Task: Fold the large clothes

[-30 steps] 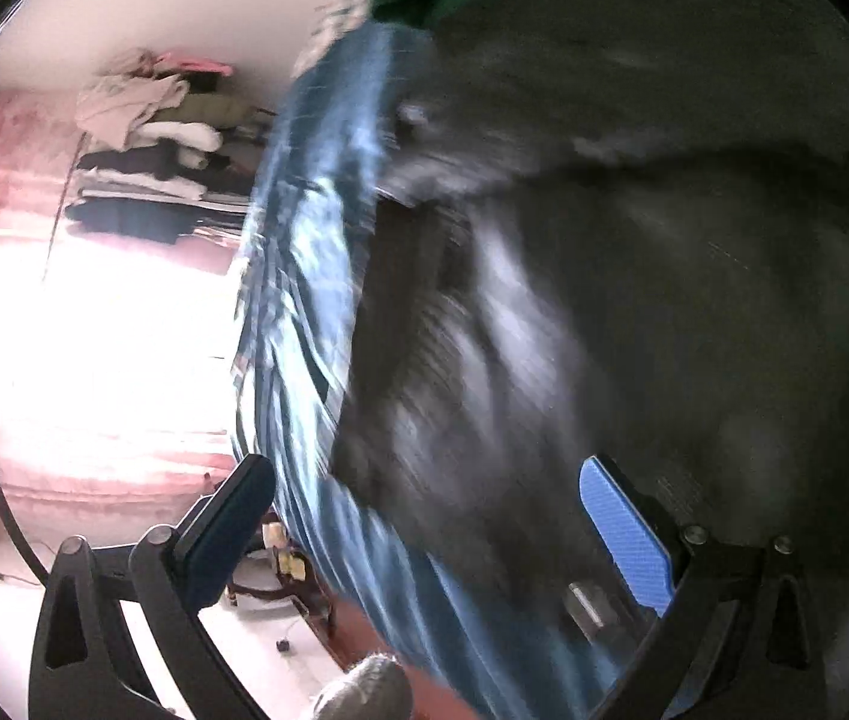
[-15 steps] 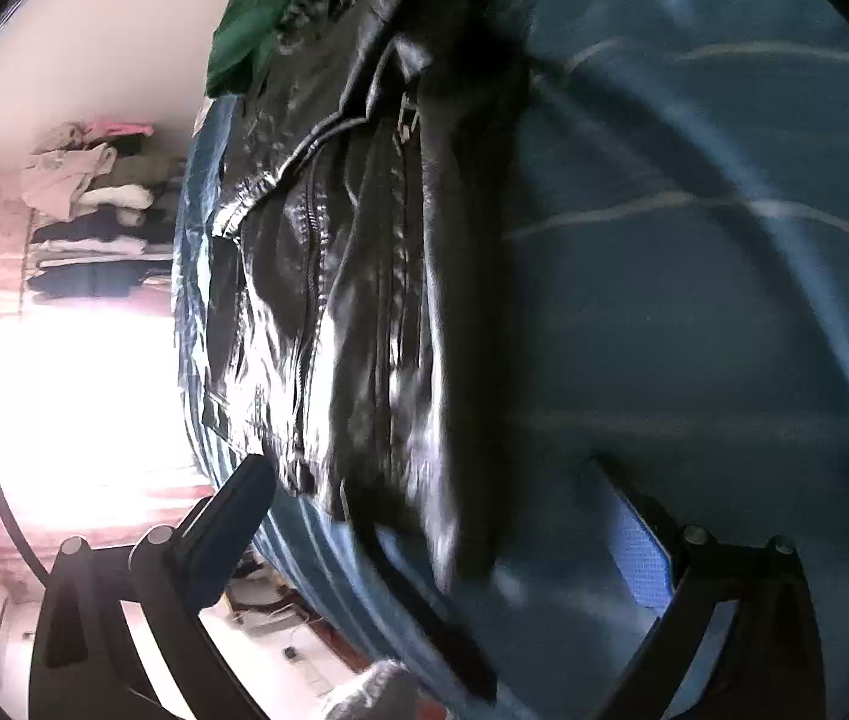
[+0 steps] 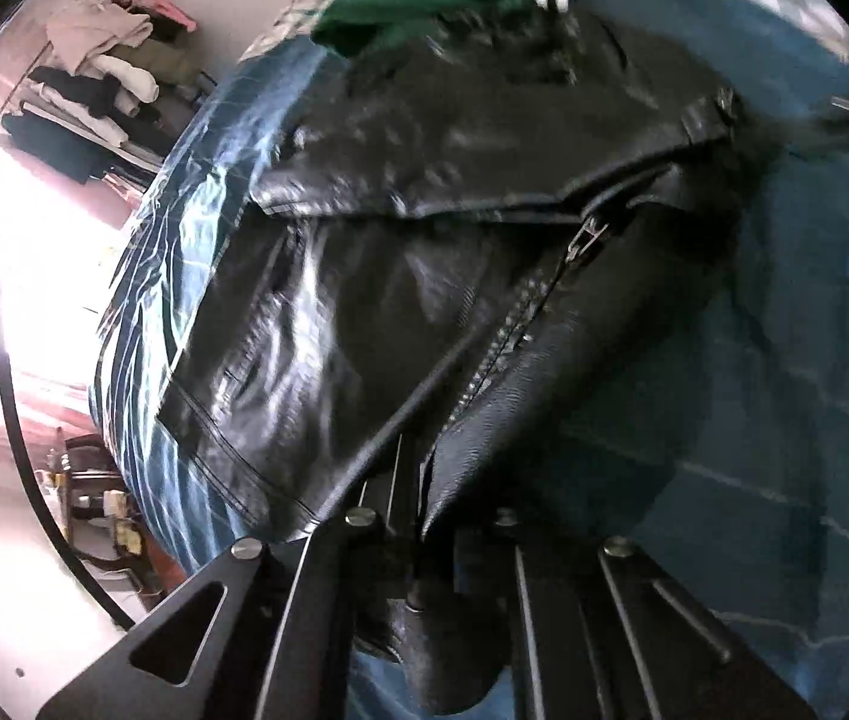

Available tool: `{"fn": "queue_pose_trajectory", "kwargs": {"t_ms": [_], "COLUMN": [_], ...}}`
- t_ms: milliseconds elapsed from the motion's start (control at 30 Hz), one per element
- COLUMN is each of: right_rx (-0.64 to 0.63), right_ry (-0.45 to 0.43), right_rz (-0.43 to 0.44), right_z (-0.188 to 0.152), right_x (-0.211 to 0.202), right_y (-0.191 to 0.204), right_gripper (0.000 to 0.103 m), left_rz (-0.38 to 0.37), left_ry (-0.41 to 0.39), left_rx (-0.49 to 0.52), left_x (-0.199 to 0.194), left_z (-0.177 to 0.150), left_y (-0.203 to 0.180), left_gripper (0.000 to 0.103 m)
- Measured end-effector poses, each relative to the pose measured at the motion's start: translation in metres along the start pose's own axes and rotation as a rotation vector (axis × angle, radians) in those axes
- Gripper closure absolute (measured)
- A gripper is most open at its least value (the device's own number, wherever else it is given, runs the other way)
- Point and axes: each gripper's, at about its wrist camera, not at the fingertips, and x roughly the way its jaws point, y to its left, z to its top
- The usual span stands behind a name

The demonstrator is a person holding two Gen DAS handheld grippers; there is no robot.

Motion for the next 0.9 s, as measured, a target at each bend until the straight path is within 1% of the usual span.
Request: {"fn": "queue_pose_trajectory", "kwargs": {"t_ms": [33, 67, 133, 167, 200, 233, 267, 333, 367, 433, 500, 533, 633, 667, 700, 733, 767, 833, 900], "right_rx": [0.021, 0.051, 0.113, 0.163, 0.188, 0.212, 0.229, 0.231, 0.216, 0.153, 0.108, 0.084, 0.021, -0.006, -0.032, -0.071, -0.097, -0.159, -0.214], "right_ry": [-0.001, 0.005, 0.030, 0.030, 0.017, -0.007, -0.022, -0.049, -0.057, -0.074, -0.086, -0.095, -0.122, -0.125, -0.122, -0.117, -0.107, -0.081, -0.042], "right_rz": [0.053, 0.094, 0.151, 0.193, 0.209, 0.216, 0.222, 0.171, 0.152, 0.077, 0.040, 0.025, -0.002, -0.011, -0.018, -0.036, -0.052, -0.096, -0.159], "right_z": [0.003, 0.011, 0.021, 0.028, 0.029, 0.032, 0.034, 0.035, 0.033, 0.026, 0.024, 0.023, 0.020, 0.023, 0.023, 0.022, 0.020, 0.022, 0.026], "right_x": [0.010, 0.023, 0.048, 0.059, 0.062, 0.068, 0.069, 0.059, 0.053, 0.042, 0.038, 0.036, 0.039, 0.048, 0.054, 0.068, 0.075, 0.109, 0.156], "right_y": [0.006, 0.007, 0.006, 0.003, 0.003, 0.006, 0.013, 0.033, 0.041, 0.073, 0.099, 0.116, 0.185, 0.212, 0.231, 0.258, 0.277, 0.315, 0.349], "right_gripper": [0.016, 0.016, 0.016, 0.017, 0.031, 0.063, 0.065, 0.072, 0.073, 0.077, 0.080, 0.081, 0.082, 0.082, 0.082, 0.082, 0.082, 0.082, 0.083], "left_rz": [-0.013, -0.018, -0.041, -0.053, -0.066, -0.084, -0.100, -0.136, -0.151, -0.197, -0.239, -0.269, -0.321, -0.332, -0.348, -0.359, -0.365, -0.384, -0.397], "left_ry": [-0.012, -0.019, -0.034, -0.034, -0.033, -0.030, -0.025, -0.027, -0.024, -0.012, -0.005, -0.001, 0.009, 0.015, 0.024, 0.034, 0.044, 0.069, 0.091], "left_rx": [0.000, 0.004, 0.014, 0.021, 0.019, 0.017, 0.024, 0.009, 0.005, -0.015, -0.040, -0.058, -0.100, -0.115, -0.143, -0.172, -0.200, -0.249, -0.287], "left_x": [-0.004, -0.005, -0.005, -0.005, -0.002, -0.002, 0.000, 0.002, 0.004, 0.004, 0.003, 0.003, 0.007, 0.010, 0.017, 0.025, 0.033, 0.059, 0.086], "left_z": [0.003, 0.001, 0.006, 0.008, 0.009, 0.010, 0.009, 0.011, 0.013, 0.017, 0.020, 0.024, 0.030, 0.032, 0.034, 0.036, 0.036, 0.037, 0.035], "left_y": [0.008, 0.005, 0.013, 0.015, 0.017, 0.018, 0.021, 0.033, 0.039, 0.058, 0.079, 0.094, 0.134, 0.145, 0.164, 0.178, 0.193, 0.222, 0.243], "left_gripper": [0.098, 0.098, 0.098, 0.098, 0.098, 0.097, 0.097, 0.097, 0.097, 0.097, 0.097, 0.097, 0.096, 0.096, 0.096, 0.095, 0.093, 0.091, 0.090]}}
